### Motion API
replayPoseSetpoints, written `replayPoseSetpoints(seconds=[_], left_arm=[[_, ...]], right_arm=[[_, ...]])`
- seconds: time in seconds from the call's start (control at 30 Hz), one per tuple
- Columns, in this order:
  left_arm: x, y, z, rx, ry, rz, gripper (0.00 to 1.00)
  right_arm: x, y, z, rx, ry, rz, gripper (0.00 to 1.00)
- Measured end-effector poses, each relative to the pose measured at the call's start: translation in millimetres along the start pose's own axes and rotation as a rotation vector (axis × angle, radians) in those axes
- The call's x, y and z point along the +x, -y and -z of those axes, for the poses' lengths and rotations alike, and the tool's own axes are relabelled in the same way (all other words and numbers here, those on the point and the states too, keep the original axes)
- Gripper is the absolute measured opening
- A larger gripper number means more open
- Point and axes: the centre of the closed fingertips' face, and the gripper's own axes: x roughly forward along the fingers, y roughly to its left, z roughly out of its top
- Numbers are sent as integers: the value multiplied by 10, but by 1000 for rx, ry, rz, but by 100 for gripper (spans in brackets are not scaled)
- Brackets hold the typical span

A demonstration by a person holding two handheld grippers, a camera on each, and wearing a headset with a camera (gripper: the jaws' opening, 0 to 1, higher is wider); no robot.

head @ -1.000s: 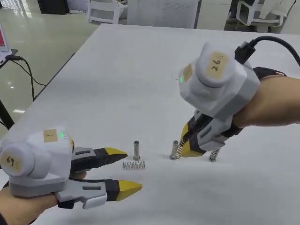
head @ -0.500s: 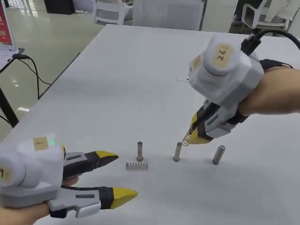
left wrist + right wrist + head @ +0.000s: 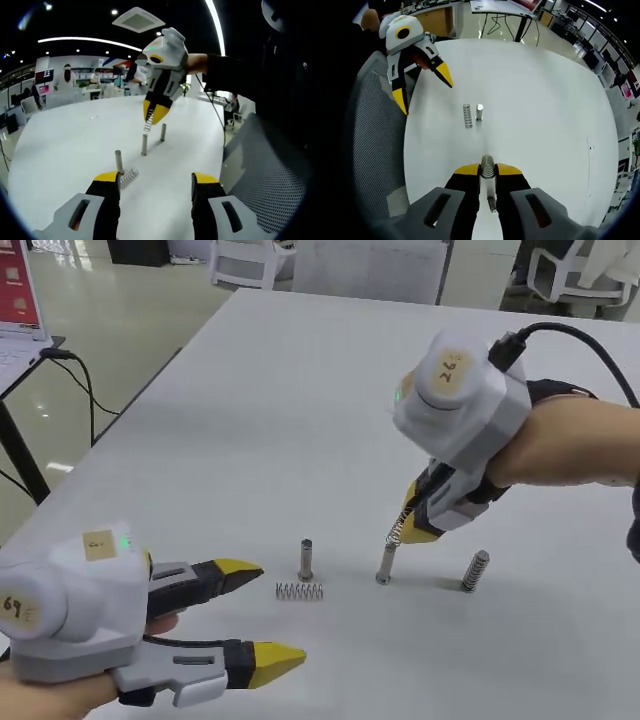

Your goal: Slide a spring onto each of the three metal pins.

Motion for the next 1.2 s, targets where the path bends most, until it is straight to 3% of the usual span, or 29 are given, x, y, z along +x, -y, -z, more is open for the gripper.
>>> replayPoseSetpoints(seconds=[0.83, 1.2], left_arm=[[-31, -29, 12, 0, -2, -8, 50], [-30, -32, 10, 1, -6, -7, 49]], right_arm=[[153, 31, 49, -5, -49, -26, 8], [388, 17, 132, 0, -91, -43, 8]])
